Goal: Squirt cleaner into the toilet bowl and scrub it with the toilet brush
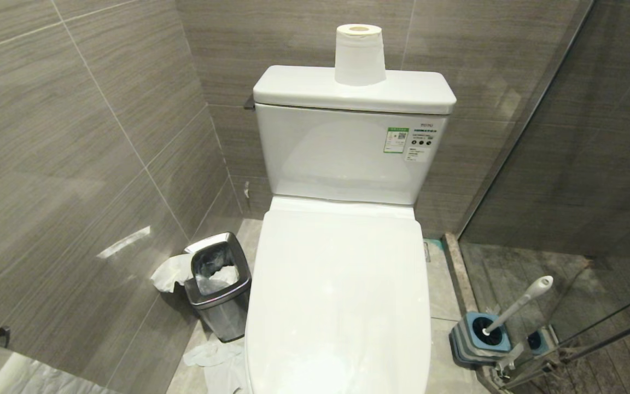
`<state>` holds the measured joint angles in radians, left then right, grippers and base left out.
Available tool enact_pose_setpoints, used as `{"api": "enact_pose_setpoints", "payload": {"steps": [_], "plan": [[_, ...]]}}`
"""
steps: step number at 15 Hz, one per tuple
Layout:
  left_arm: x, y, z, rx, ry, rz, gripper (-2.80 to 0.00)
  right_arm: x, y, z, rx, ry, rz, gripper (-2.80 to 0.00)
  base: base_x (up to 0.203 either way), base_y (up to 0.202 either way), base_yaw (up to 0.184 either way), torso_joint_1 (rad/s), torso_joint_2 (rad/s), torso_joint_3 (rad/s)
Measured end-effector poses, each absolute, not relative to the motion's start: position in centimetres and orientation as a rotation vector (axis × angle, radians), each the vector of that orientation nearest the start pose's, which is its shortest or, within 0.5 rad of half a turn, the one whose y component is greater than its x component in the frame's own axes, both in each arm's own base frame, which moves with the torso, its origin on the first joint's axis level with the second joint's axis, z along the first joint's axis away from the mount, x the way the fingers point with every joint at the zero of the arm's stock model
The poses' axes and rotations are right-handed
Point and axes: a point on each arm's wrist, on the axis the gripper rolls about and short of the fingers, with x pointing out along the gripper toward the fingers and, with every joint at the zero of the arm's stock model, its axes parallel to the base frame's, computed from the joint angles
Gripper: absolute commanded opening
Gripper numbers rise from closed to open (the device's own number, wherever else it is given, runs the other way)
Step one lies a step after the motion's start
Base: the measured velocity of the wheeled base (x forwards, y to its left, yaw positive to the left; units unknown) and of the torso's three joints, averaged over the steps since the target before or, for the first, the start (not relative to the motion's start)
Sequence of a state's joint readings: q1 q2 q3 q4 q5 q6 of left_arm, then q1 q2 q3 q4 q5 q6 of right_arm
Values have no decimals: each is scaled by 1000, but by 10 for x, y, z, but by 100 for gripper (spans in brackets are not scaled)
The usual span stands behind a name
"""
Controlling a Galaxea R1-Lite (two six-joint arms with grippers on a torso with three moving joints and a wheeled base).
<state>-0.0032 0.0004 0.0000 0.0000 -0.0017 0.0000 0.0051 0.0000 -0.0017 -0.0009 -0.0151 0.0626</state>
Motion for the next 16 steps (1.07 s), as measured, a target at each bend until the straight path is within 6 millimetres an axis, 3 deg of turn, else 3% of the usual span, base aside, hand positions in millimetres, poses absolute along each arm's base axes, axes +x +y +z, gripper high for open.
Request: {"api": "enact_pose_setpoints", "payload": {"steps": [16], "plan": [[-23, 0, 75, 0, 0, -5, -280, -23, 0, 76, 61, -2, -10, -280, 0, 0, 0, 0, 0, 0]]}}
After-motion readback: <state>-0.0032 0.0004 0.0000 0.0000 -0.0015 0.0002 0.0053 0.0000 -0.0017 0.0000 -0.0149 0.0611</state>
